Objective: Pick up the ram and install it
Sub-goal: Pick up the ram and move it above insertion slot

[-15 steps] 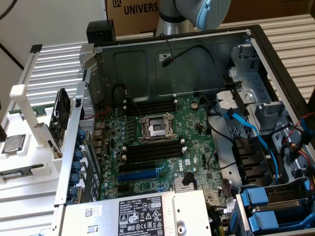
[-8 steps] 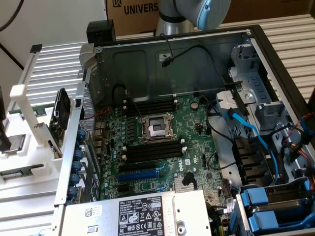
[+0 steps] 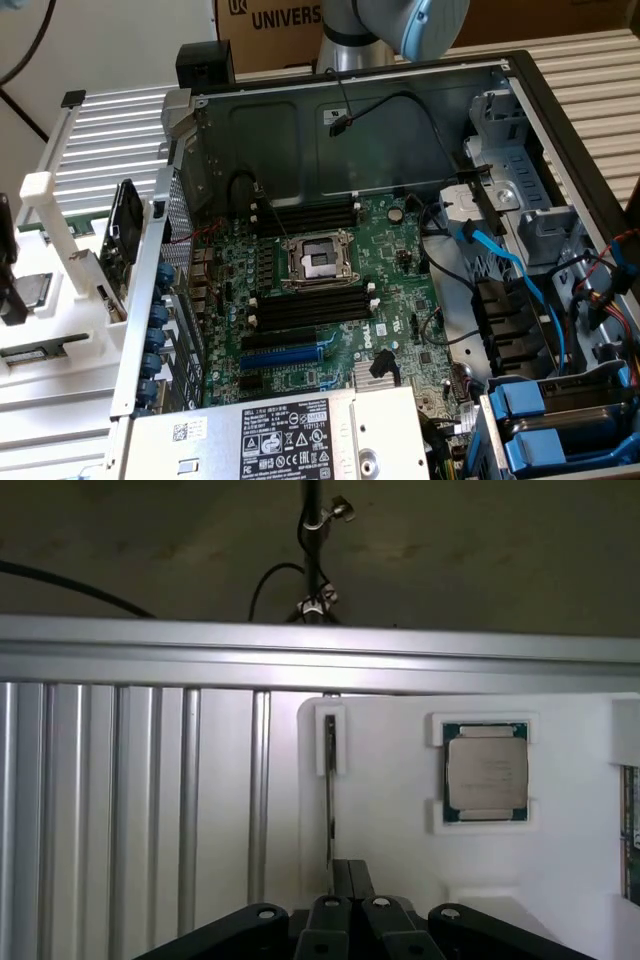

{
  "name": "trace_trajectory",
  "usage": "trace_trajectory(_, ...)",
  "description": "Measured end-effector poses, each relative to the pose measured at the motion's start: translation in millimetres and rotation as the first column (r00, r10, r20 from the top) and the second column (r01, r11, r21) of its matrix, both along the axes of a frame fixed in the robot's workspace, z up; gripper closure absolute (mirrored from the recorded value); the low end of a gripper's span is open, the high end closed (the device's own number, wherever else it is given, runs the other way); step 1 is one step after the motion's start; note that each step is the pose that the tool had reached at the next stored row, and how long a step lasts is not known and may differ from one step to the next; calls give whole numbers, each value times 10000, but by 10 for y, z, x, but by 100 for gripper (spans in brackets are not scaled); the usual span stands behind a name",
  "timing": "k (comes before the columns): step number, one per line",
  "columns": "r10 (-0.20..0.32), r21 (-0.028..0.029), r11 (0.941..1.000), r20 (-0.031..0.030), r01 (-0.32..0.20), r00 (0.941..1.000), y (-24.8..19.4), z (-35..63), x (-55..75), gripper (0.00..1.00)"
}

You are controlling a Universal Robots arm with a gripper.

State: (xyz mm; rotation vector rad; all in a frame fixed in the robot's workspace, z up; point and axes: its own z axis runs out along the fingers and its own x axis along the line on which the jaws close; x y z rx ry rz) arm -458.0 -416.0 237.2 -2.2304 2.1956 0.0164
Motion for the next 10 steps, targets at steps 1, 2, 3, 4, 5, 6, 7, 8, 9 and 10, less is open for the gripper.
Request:
trace_trajectory(1, 0, -1, 10000, -1, 0, 10000, -2, -17, -1, 89)
trace_trajectory(2, -2, -2, 10000, -2, 2, 10000, -3, -54, -1, 89)
trace_trajectory(3, 0, -2, 10000, -3, 0, 10000, -4, -72, 0, 89)
trace_trajectory(4, 0, -1, 10000, -2, 0, 10000, -4, -91, 0, 89)
trace_trajectory(5, 0, -2, 10000, -2, 0, 10000, -5, -109, -1, 89)
trace_trajectory(6, 0, -2, 10000, -2, 0, 10000, -5, -127, -1, 89)
trace_trajectory(7, 0, 3, 10000, -2, 0, 10000, -7, -175, -1, 89)
trace_trajectory(8, 0, 2, 10000, -3, 0, 10000, -7, -174, -1, 89)
trace_trajectory(9, 0, 2, 10000, -4, 0, 10000, -7, -174, -1, 89)
trace_trajectory(10, 0, 3, 10000, -3, 0, 10000, -7, -175, 0, 89)
